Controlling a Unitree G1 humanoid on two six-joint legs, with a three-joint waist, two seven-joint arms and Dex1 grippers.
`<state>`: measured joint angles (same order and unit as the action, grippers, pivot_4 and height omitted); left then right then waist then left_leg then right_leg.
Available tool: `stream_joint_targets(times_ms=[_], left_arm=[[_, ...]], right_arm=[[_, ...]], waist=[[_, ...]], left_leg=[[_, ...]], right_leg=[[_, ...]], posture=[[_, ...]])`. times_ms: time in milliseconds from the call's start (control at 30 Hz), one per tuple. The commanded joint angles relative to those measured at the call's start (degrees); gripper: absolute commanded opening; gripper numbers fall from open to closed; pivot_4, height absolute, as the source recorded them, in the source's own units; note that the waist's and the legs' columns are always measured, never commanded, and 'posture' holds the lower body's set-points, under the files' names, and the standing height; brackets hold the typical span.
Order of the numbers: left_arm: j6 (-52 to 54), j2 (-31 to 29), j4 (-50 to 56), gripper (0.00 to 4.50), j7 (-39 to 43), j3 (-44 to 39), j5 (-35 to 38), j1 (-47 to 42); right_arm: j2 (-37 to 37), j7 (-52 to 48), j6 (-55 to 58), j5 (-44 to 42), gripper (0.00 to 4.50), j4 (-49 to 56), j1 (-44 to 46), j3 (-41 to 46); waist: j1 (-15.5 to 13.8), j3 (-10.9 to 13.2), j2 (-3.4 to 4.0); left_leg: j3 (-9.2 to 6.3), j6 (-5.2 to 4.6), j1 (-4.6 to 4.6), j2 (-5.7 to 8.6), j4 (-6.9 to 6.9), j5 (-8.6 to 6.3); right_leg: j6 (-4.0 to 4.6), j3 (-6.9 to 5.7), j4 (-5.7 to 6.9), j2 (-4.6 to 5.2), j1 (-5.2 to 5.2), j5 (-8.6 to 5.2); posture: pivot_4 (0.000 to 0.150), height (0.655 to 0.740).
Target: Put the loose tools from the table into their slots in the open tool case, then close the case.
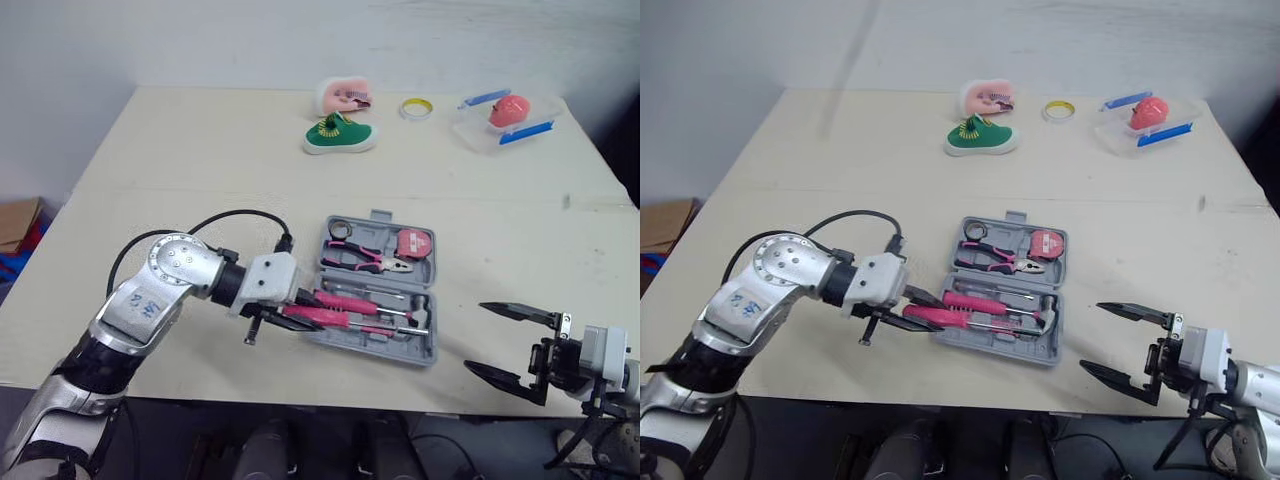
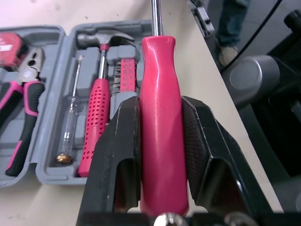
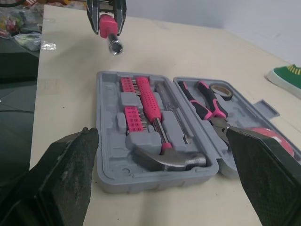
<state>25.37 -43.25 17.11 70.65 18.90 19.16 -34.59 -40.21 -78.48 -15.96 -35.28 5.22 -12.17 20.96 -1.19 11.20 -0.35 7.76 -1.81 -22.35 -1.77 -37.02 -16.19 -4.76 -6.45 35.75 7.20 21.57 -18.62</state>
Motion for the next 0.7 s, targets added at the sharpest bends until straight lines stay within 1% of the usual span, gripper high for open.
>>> stream_joint_targets(times_ms=[33, 133, 233, 433, 700], left_arm=[[5.4, 3.8, -0.5, 0.55, -1.6, 7.3, -5.3, -4.5], [9.1, 7.4, -1.2, 0.55, -4.0, 11.7, -9.2, -7.0], [12.0, 9.6, -2.0, 0.55, -6.0, 13.4, -11.5, -8.6], [13.9, 10.5, -2.5, 0.55, -6.8, 14.7, -14.0, -9.6], [17.0, 9.5, -0.5, 0.55, -5.4, 15.1, -13.9, -9.4]], right_arm=[[-0.9, 2.0, 1.1, -0.6, 4.50, 4.3, -1.4, 2.2], [-0.8, 4.0, 2.2, -0.3, 4.50, 6.6, -2.3, 2.4], [-0.7, 5.3, 3.0, -0.2, 4.50, 8.1, -2.9, 2.5], [-0.5, 6.4, 3.4, -0.1, 4.50, 9.1, -3.7, 2.3], [-0.5, 7.4, 3.8, -0.2, 4.50, 10.5, -4.4, 2.2]], waist=[[-0.2, 0.0, 0.01], [-0.4, 0.1, -0.04], [-0.3, 0.1, -0.14], [-0.2, 0.1, -0.14], [-0.2, 0.1, -0.15]], left_leg=[[0.00, -0.01, -0.01, 0.00, -0.02, 0.00], [-0.02, -0.09, -0.06, 0.05, -0.12, 0.02], [-0.02, -0.13, -0.08, 0.05, -0.15, 0.02], [-0.04, -0.10, -0.04, 0.00, -0.10, 0.04], [-0.07, -0.12, -0.06, 0.02, -0.12, 0.05]], right_leg=[[0.00, 0.00, 0.01, -0.01, 0.00, 0.00], [-0.06, 0.02, 0.01, 0.01, -0.01, 0.03], [-0.10, 0.05, 0.01, 0.03, 0.00, 0.05], [-0.04, 0.02, 0.04, 0.00, 0.01, 0.02], [-0.04, 0.01, 0.04, 0.03, 0.00, 0.02]], posture=[[0.150, 0.7400], [0.150, 0.7400], [0.150, 0.7400], [0.150, 0.7400], [0.150, 0.7400]])
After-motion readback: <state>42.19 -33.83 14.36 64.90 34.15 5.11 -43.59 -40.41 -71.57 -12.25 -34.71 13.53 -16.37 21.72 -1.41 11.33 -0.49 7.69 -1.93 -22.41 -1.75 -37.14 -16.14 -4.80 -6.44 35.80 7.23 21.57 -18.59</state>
